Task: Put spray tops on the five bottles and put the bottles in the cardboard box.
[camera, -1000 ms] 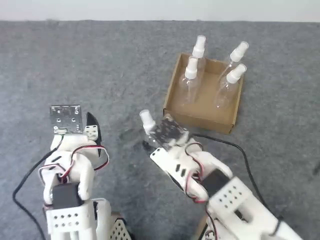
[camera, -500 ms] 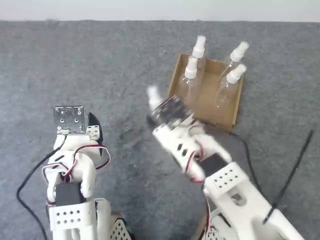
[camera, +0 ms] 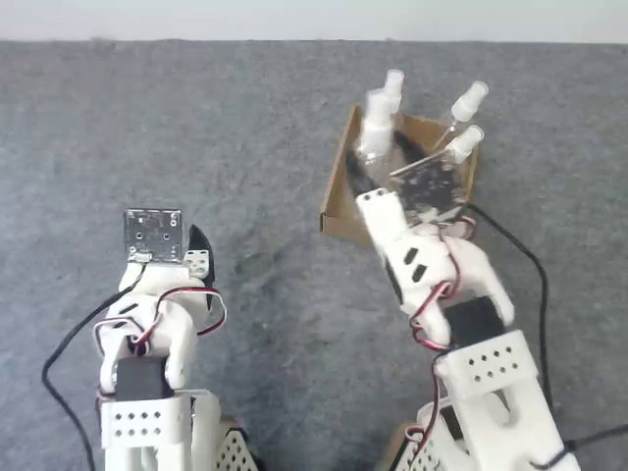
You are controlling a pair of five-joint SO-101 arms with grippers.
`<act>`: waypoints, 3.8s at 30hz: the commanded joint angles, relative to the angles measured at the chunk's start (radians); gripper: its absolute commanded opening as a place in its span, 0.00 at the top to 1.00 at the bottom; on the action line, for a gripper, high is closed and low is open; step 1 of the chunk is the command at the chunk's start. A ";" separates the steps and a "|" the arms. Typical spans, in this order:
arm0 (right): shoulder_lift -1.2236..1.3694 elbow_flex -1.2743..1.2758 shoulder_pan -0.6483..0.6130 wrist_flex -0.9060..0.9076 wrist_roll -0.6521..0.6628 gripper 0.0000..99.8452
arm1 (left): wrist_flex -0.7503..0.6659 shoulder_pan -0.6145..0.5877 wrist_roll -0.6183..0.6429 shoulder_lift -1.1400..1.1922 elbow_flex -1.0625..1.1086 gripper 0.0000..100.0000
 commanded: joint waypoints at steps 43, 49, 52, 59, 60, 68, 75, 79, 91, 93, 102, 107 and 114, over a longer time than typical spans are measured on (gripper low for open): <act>0.596 0.181 0.110 -0.697 0.005 0.99 | -0.028 0.008 0.000 -0.025 0.004 0.94; 0.599 0.209 0.113 -0.697 0.003 0.99 | -0.028 0.008 0.000 -0.025 0.004 0.94; 0.601 0.215 0.114 -0.699 0.003 0.99 | -0.028 0.008 0.000 -0.025 0.005 0.94; 0.602 0.267 0.108 -0.788 0.008 0.99 | -0.028 0.009 0.000 -0.025 0.007 0.94; 0.604 0.269 0.110 -0.788 0.008 0.99 | -0.028 0.009 0.000 -0.025 0.007 0.94; 0.604 0.287 0.107 -0.788 0.011 0.99 | -0.028 0.009 0.000 -0.025 0.007 0.94; 0.604 0.288 0.107 -0.786 0.014 0.99 | -0.028 0.009 0.000 -0.025 0.007 0.94; 0.593 0.304 0.107 -0.786 0.015 0.99 | -0.029 0.009 0.000 -0.025 0.007 0.94; 0.593 0.347 0.105 -0.794 0.015 0.85 | -0.057 0.009 0.000 -0.020 0.016 0.94; 0.591 0.348 0.105 -0.794 0.015 0.85 | -0.069 0.009 0.000 -0.023 0.024 0.94; 0.590 0.344 0.105 -0.796 0.015 0.80 | -0.069 0.009 -0.002 -0.023 0.024 0.94; 0.590 0.334 0.105 -0.791 0.015 0.77 | -0.069 0.009 -0.002 -0.021 0.024 0.94; 0.590 0.318 0.107 -0.786 0.017 0.76 | -0.069 0.009 -0.002 -0.021 0.024 0.94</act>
